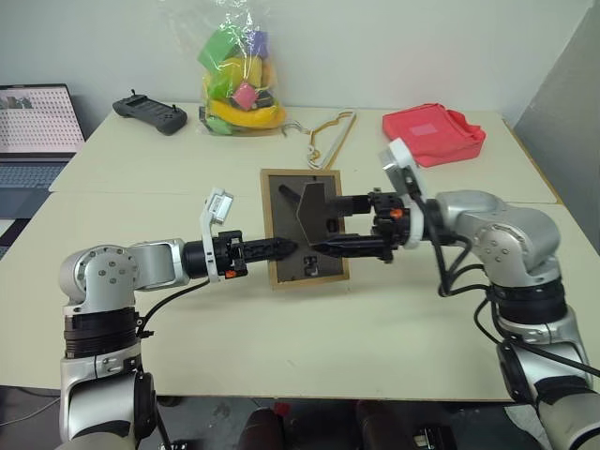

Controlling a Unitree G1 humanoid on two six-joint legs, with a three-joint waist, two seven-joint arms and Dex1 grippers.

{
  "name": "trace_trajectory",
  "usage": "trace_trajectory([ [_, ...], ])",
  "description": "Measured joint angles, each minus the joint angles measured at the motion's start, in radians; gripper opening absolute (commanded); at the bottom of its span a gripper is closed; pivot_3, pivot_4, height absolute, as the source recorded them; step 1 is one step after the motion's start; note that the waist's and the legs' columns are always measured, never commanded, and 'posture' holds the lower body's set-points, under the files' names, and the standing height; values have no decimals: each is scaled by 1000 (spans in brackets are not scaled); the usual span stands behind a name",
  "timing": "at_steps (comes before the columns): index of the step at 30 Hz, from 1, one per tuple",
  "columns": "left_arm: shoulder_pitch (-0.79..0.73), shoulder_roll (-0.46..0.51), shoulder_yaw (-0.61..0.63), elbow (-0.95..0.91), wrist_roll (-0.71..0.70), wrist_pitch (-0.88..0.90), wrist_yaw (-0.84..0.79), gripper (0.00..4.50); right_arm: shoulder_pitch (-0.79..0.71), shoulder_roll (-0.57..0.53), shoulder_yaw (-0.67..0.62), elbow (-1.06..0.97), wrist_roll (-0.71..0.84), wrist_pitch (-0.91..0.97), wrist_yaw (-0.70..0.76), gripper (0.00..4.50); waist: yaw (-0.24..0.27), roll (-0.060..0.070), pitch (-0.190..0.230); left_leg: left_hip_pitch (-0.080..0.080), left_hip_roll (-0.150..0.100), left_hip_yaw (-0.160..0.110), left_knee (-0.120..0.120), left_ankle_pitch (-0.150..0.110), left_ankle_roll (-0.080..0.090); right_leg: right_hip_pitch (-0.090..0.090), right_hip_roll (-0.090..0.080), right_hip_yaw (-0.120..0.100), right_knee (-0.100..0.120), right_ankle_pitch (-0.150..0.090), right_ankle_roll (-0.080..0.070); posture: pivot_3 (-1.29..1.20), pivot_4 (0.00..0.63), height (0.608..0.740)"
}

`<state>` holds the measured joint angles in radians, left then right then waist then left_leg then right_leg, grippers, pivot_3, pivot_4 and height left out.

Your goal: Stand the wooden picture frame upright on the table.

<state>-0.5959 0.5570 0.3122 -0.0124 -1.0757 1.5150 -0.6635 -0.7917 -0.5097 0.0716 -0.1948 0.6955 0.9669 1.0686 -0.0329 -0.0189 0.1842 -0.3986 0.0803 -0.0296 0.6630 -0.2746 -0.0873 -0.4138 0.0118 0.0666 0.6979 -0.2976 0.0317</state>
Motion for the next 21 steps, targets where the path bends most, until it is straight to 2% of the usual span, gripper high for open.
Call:
trace_trajectory([
  [4,8,-26,58,10,-63,82,67,1281,47,-80,-29,14,-38,-70,-6,4431,0,0,0,0,0,0,0,0,0,0,0,0,0,0,0,0,150,740],
  [6,28,-30,75,14,-120,95,103,1281,69,-111,-51,27,-85,-153,-10,4431,0,0,0,0,0,0,0,0,0,0,0,0,-1,0,0,0,150,740],
  [7,42,-30,75,22,-160,95,125,1281,91,-129,-47,34,-139,-254,-5,4431,0,0,0,0,0,0,-1,0,0,0,0,0,-1,0,0,0,150,740],
  [8,56,-29,75,30,-205,95,145,1281,121,-150,-42,47,-203,-375,1,4431,1,0,0,0,0,0,0,0,0,0,0,0,-1,0,0,0,150,740],
  [11,96,13,51,94,-400,94,254,1281,185,-194,11,270,-544,-1042,-73,4431,-1,-1,0,0,0,2,0,0,0,0,-1,2,0,0,1,0,150,740],
  [13,113,54,-10,119,-573,48,352,1281,172,-190,37,408,-724,-1391,-197,4431,-2,-1,0,1,0,3,1,0,0,0,-1,3,1,0,1,0,150,740],
  [15,137,86,-95,119,-774,-32,458,1281,118,-177,52,566,-936,-1760,-381,4431,-3,-1,0,2,0,4,0,2,-4,0,-1,4,1,0,1,0,150,740],
  [17,153,92,-136,102,-832,-78,497,1281,65,-156,57,654,-1049,-1936,-505,4431,-7,-1,0,3,0,5,0,3,-5,0,-1,5,1,0,0,0,150,740],
  [21,167,93,-178,80,-849,-113,504,1281,3,-86,69,754,-1197,-2150,-686,4431,-7,-1,0,3,0,4,0,3,-6,0,-1,4,1,0,0,0,150,740],
])
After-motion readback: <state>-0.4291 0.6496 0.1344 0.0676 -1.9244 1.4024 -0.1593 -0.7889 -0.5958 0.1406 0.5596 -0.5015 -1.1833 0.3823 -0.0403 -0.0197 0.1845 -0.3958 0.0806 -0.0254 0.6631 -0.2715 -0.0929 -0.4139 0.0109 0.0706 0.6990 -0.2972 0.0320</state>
